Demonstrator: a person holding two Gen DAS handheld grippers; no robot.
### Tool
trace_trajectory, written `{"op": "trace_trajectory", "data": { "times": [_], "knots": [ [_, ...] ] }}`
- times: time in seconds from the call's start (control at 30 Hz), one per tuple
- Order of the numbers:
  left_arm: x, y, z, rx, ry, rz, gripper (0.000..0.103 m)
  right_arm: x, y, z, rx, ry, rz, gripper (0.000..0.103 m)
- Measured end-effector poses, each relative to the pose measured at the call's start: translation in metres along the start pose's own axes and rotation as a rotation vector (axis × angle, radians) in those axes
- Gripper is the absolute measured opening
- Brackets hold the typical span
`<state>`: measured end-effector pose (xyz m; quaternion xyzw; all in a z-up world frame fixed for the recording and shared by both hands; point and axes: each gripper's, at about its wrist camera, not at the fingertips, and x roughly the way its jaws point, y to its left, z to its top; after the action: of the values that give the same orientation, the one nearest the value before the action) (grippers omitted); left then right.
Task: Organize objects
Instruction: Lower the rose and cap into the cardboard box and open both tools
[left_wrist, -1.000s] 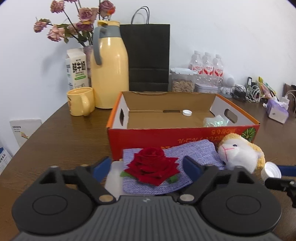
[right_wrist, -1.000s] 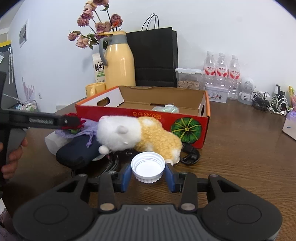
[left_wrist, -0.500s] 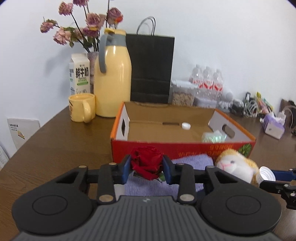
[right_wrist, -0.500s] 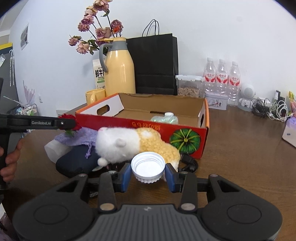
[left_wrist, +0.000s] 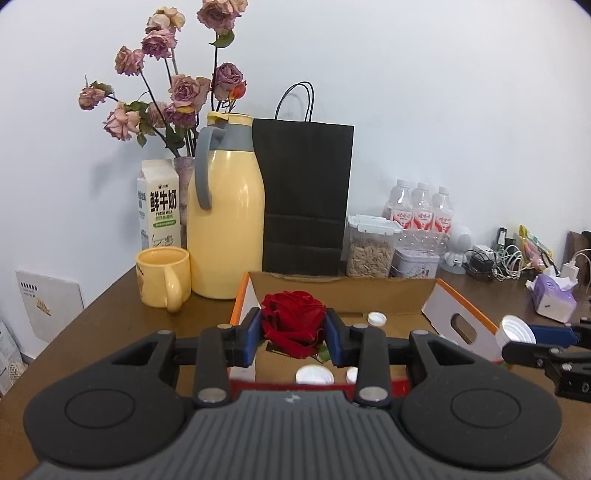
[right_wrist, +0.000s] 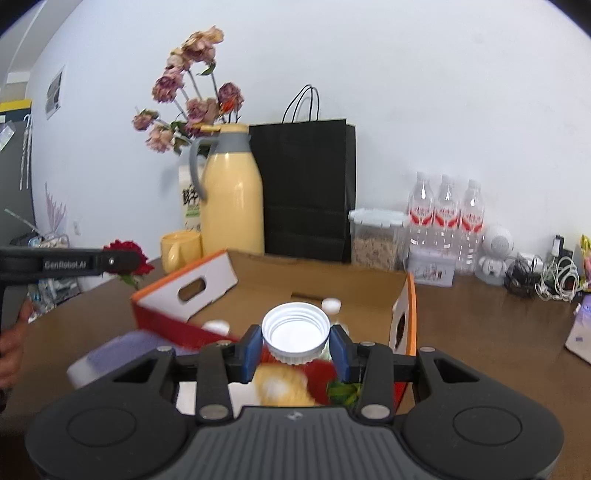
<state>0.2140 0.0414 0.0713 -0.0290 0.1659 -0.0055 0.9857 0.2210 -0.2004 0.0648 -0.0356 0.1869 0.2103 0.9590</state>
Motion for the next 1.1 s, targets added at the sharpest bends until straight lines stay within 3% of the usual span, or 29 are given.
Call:
{"op": "trace_trajectory", "data": {
  "times": [0.33,0.63,0.77,0.8,0.83,0.87,0.9,0.93,1.1],
  "knots": [
    [0.066,-0.02,0.016,-0.022,0.018,0.029,0.037,0.084,-0.021,0.023,0.084,-0.006,-0.061,0.038],
    [0.099,-0.022,0.0,-0.028,0.09,0.046,0.037,0.116,-0.026,0.003,0.11,0.074,-0.054,0.038],
    [0.095,-0.022,-0.001,-0.024,0.074,0.06,0.044,0.114,-0.021,-0.001,0.102,0.082,-0.05,0.039],
    [0.094,-0.023,-0.001,-0.02,0.068,0.067,0.053,0.112,-0.02,-0.001,0.104,0.074,-0.051,0.039],
    [0.092,-0.024,-0.001,-0.016,0.062,0.072,0.06,0.11,-0.02,-0.001,0.106,0.069,-0.051,0.049],
    [0.091,-0.024,0.0,-0.015,0.053,0.079,0.084,0.109,-0.02,0.0,0.108,0.067,-0.054,0.068],
    [0.088,-0.025,0.0,-0.016,0.036,0.088,0.103,0.106,-0.019,0.0,0.108,0.057,-0.056,0.078],
    [0.085,-0.025,0.0,-0.016,0.011,0.091,0.103,0.104,-0.018,0.0,0.105,0.048,-0.055,0.091],
    [0.072,-0.025,0.0,-0.029,-0.061,0.083,0.103,0.1,-0.014,0.001,0.09,0.041,-0.063,0.103]
  ]
}}
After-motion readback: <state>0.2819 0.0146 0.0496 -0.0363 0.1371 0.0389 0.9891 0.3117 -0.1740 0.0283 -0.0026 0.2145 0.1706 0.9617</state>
